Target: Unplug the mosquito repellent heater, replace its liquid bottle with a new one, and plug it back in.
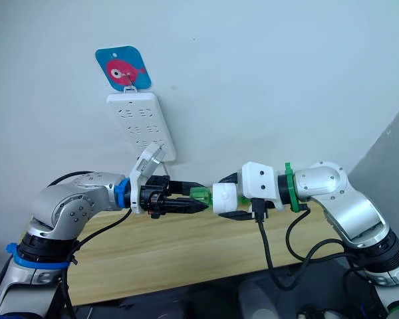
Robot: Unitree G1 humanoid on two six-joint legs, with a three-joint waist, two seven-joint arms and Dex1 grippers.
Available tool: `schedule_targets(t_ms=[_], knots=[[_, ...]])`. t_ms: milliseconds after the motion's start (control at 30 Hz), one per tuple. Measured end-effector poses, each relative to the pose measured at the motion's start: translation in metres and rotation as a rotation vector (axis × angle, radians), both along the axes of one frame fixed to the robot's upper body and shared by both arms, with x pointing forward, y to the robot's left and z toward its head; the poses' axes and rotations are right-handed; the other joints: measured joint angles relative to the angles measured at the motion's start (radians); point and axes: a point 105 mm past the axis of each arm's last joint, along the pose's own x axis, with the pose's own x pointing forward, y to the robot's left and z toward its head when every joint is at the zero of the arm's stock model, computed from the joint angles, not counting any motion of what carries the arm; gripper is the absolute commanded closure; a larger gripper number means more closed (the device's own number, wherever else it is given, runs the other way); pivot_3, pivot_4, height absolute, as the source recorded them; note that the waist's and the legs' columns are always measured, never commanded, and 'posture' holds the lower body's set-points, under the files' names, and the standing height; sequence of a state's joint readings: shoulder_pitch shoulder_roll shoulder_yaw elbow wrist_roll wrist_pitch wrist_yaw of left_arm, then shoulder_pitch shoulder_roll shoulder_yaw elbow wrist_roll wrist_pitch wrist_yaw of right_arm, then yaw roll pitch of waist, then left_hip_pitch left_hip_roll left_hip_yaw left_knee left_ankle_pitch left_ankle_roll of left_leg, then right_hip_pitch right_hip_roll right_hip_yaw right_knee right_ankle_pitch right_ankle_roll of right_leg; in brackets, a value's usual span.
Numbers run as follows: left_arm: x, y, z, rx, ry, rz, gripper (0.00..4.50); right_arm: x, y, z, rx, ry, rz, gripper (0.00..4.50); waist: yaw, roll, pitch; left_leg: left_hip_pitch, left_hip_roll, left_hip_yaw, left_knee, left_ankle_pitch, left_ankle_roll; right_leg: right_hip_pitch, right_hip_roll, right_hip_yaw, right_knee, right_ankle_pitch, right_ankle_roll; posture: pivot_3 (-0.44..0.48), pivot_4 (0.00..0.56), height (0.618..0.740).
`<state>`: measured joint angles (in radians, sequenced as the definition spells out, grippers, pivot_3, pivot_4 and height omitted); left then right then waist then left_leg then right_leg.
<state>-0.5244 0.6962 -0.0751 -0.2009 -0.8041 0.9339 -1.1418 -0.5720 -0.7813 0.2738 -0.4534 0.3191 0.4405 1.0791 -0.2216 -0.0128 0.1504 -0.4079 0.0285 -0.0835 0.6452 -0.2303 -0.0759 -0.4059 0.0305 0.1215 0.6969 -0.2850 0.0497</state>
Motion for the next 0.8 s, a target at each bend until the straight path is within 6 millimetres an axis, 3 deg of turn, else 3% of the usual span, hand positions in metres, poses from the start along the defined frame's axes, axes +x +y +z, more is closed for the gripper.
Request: schedule_targets(t_ms=[100, 267, 400, 567, 800], knots=[[0.001, 0.0, 0.0, -0.013, 0.008, 0.001, 0.02, 0.004, -0.004, 0.004, -0.001, -0.023, -0.018, 1.5, 0.001, 0.0, 0.0, 0.0, 0.0, 0.0, 0.0, 0.0, 0.0, 0.0, 0.0, 0.0, 0.0, 0.0, 0.0, -0.234, 0.081, 0.74], [0.001, 0.0, 0.0, -0.02, 0.006, -0.005, 0.0, 0.004, -0.004, 0.004, -0.007, -0.025, -0.014, 1.5, 0.0, 0.0, 0.0, 0.0, 0.0, 0.0, 0.0, 0.0, 0.0, 0.0, 0.0, 0.0, 0.0, 0.0, -0.001, -0.233, 0.083, 0.74], [0.001, 0.014, -0.002, 0.036, 0.019, 0.006, 0.0, 0.005, -0.005, 0.005, -0.018, -0.06, -0.006, 1.5, -0.002, 0.0, 0.0, 0.0, 0.0, 0.0, 0.0, 0.0, 0.0, 0.0, 0.0, 0.0, 0.0, 0.0, -0.001, -0.238, 0.083, 0.74], [0.001, 0.028, -0.013, 0.085, 0.116, 0.004, 0.0, 0.011, -0.011, 0.014, -0.154, -0.346, 0.093, 1.5, -0.001, 0.0, 0.0, 0.0, 0.0, 0.0, 0.0, 0.0, 0.0, 0.0, 0.0, -0.001, 0.0, -0.001, 0.001, -0.253, 0.082, 0.74], [0.006, 0.018, -0.004, 0.103, 0.137, -0.045, 0.0, 0.007, -0.016, 0.004, -0.299, -0.523, 0.297, 1.5, -0.012, 0.0, 0.0, 0.0, 0.0, -0.001, 0.0, 0.0, 0.0, 0.0, 0.0, -0.001, 0.0, 0.001, -0.002, -0.273, 0.08, 0.74]])
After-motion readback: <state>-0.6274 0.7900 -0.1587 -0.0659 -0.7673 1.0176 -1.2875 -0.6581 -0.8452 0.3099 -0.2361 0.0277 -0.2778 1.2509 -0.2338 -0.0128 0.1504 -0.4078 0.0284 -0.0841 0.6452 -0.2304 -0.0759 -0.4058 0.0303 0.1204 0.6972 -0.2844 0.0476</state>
